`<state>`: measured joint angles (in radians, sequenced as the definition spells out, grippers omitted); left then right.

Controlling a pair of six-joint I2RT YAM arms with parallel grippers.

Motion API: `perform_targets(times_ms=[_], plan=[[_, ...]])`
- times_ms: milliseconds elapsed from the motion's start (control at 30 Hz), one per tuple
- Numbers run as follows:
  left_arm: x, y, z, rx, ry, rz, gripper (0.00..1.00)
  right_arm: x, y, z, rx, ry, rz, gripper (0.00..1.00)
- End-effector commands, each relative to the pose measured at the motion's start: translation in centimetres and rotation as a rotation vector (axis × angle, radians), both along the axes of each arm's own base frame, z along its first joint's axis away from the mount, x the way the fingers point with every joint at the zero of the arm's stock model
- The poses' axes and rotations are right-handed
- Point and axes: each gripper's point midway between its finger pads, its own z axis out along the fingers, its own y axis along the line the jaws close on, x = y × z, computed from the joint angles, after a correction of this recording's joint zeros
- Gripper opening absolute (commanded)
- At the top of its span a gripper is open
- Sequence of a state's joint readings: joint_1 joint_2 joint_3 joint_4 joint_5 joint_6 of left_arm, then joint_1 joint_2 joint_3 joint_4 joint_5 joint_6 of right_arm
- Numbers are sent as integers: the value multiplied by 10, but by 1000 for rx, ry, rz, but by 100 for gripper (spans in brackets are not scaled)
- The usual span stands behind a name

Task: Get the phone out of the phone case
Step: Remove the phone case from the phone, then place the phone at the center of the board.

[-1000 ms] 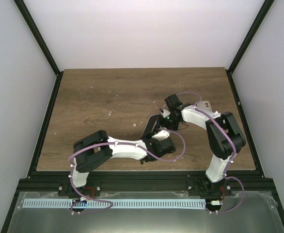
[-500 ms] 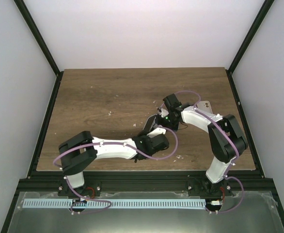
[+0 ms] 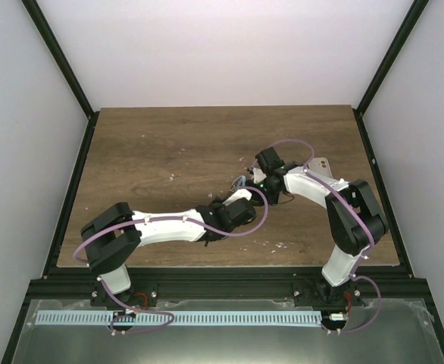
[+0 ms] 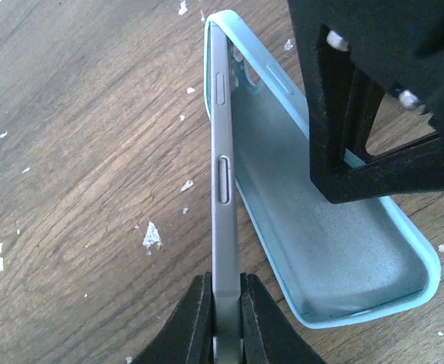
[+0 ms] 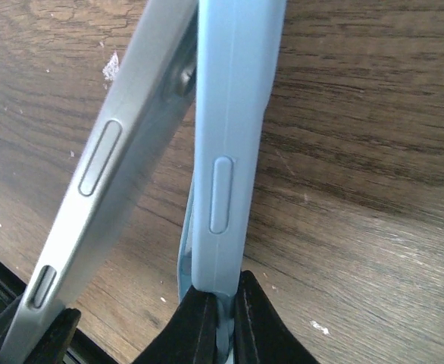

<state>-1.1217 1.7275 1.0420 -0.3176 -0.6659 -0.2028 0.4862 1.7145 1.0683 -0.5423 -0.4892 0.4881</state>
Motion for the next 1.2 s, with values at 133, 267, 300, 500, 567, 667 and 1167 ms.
perform_targets(times_ms=[133,267,300,500,567,667,1167], plan=[[-3,-2,31,-118,-42,18,0,20,-4,20,-20,-112,-25,1],[-12,-2,42,-99,-70,4,0,42,-11,26,-44,-150,-63,1],[-14,-2,44,-91,-76,2,0,50,-14,28,-44,-157,-79,1],[-12,5,49,-38,-117,11,0,94,-33,44,-1,-244,-109,1],[-8,7,51,-10,-142,17,0,101,-39,59,25,-294,-105,1],[-3,8,54,13,-169,18,0,111,-63,87,17,-419,-160,1],[40,-1,25,341,-230,-26,0,81,-165,164,169,-851,-191,1]])
